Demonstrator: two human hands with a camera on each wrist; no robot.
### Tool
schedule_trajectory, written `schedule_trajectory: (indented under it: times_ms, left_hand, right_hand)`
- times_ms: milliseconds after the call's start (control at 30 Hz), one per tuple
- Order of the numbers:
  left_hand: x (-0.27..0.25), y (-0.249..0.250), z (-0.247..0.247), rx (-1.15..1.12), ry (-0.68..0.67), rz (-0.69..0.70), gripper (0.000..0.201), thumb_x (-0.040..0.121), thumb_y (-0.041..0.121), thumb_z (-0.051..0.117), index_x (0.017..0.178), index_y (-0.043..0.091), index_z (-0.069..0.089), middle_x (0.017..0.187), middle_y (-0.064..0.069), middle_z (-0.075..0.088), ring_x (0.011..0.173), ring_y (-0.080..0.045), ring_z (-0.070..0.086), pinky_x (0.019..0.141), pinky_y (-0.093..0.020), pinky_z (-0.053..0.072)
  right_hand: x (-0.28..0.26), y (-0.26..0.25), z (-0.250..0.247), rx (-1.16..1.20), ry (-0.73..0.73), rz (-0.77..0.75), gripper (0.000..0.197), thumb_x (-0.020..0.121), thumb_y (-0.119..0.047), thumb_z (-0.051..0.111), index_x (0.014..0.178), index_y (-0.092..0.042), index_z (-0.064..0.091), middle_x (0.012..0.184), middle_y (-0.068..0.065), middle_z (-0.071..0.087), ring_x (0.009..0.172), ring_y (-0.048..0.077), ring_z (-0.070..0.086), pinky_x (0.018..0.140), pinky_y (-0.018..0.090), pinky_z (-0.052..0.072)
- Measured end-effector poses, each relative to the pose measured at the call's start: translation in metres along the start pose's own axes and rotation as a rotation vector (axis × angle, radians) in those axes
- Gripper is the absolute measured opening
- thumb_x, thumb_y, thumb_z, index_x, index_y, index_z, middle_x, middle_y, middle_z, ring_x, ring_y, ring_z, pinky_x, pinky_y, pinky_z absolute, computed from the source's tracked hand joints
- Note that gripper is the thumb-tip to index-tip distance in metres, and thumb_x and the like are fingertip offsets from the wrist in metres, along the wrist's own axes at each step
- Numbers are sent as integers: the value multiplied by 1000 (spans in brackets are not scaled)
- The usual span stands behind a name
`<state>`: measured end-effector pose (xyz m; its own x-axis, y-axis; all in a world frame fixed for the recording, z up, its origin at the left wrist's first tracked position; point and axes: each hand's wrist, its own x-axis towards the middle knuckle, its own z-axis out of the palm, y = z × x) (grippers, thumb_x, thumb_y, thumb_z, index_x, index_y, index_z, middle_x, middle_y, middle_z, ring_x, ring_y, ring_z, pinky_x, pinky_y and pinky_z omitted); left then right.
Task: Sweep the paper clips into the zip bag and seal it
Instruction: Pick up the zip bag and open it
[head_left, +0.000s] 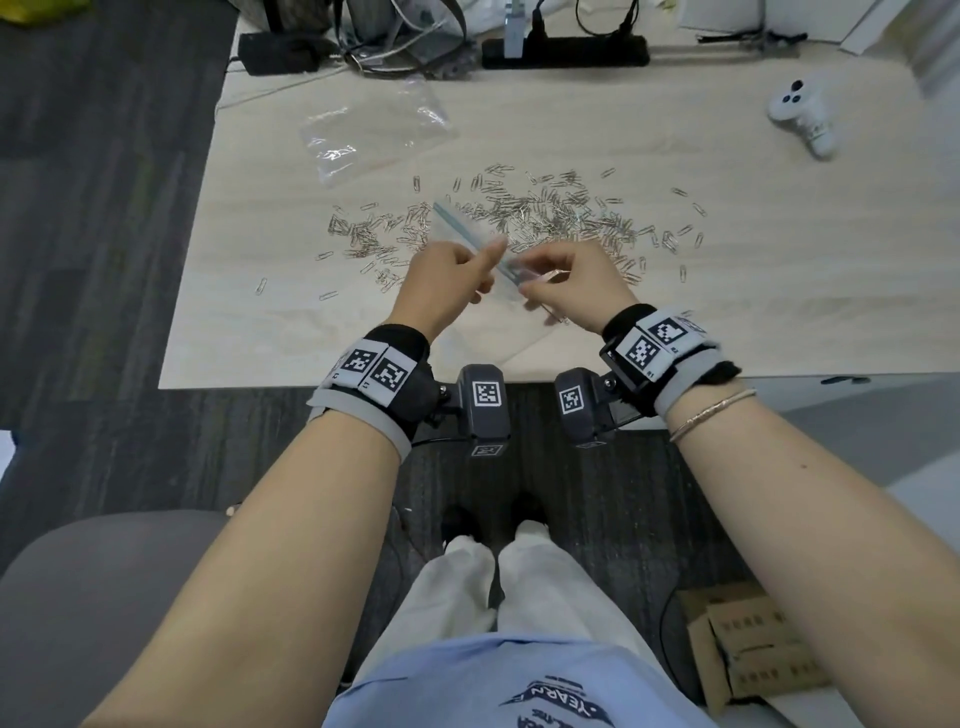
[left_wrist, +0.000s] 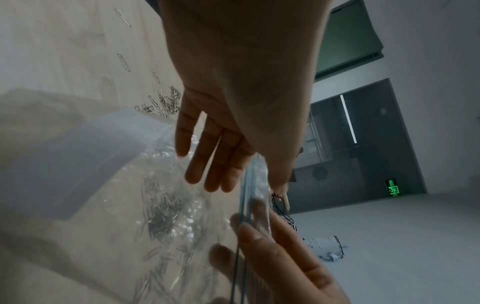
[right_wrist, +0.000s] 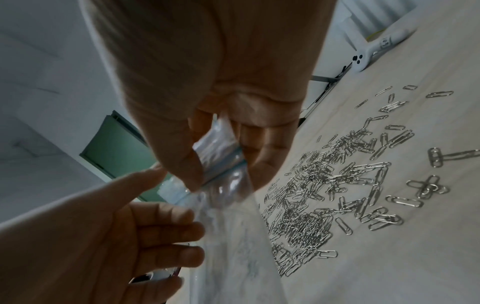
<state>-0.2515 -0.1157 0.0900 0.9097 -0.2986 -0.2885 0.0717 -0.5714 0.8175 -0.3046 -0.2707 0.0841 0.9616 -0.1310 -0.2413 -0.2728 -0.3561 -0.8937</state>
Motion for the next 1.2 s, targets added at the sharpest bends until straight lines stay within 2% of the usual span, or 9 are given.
schedule_trajectory:
  times_ms: [100, 233, 400, 533, 633, 833, 933, 1067, 1200]
  left_hand:
    - [2, -3, 0, -37, -12, -28, 38, 87, 38, 58, 80, 2, 70, 77, -5, 72, 69, -15, 69, 65, -30, 53]
    - [0, -4, -7, -122, -33, -91, 22, 84, 12, 49, 78, -1, 66, 77, -13, 70, 70, -20, 71, 67, -33, 57]
    - [-5, -2, -12, -213, -57, -98, 15, 85, 1, 45, 96, 6, 52, 77, -15, 68, 68, -21, 71, 61, -32, 59]
    - [-8, -4, -14, -286, -35, -73, 12, 90, 10, 47, 97, 7, 57, 79, -8, 68, 72, -21, 71, 63, -36, 59]
    - [-6, -5, -16, -307, -3, -55, 19, 91, 15, 51, 90, 2, 65, 85, -10, 70, 75, -23, 71, 63, -36, 60]
    - [1, -7, -13, -217, 33, -22, 13, 87, 4, 55, 82, 7, 66, 79, -10, 69, 74, -22, 70, 61, -30, 60]
    - [2, -5, -13, -211, 43, -18, 8, 87, 7, 60, 82, 7, 67, 76, -9, 69, 71, -20, 71, 60, -30, 59]
    - [4, -4, -10, -254, 41, -8, 13, 85, 13, 67, 85, 0, 66, 78, -14, 71, 71, -23, 72, 61, -34, 60]
    - [4, 0, -10, -299, 30, 16, 20, 87, 19, 65, 82, 0, 65, 74, -11, 70, 70, -24, 71, 61, -36, 60]
  right_hand:
    - [-1, -2, 6, 5, -64, -1, 23, 80, -9, 70, 102, -13, 69, 95, 1, 67, 71, 10, 62, 64, 25, 54]
    - [-2, -4, 12, 47, -37, 8, 20, 83, -27, 69, 95, -11, 73, 94, 12, 71, 82, 17, 62, 71, 29, 50]
    - [4, -9, 24, 3, -87, -25, 35, 86, -15, 65, 121, -19, 59, 101, 0, 64, 89, 11, 61, 65, 27, 55]
    - [6, -12, 31, -38, -73, -35, 42, 82, -19, 69, 123, -22, 59, 106, 1, 65, 92, 19, 64, 76, 34, 55]
    - [8, -12, 33, -31, -39, -27, 44, 79, -20, 73, 121, -19, 61, 108, -5, 62, 92, 16, 62, 79, 32, 54]
    - [12, -16, 33, -98, 20, -79, 36, 72, -27, 79, 107, -18, 70, 91, -7, 66, 60, -20, 51, 64, 8, 41]
    - [13, -16, 33, -126, 51, -77, 31, 72, -25, 79, 101, -17, 72, 89, -5, 69, 62, -13, 53, 62, 6, 39]
    - [15, -18, 31, -61, 109, -43, 17, 77, -11, 71, 94, -13, 73, 81, -1, 70, 69, 2, 60, 71, 25, 53]
    - [16, -19, 29, -20, 121, -25, 21, 72, -20, 77, 90, -11, 72, 84, 2, 70, 74, 8, 64, 65, 24, 55]
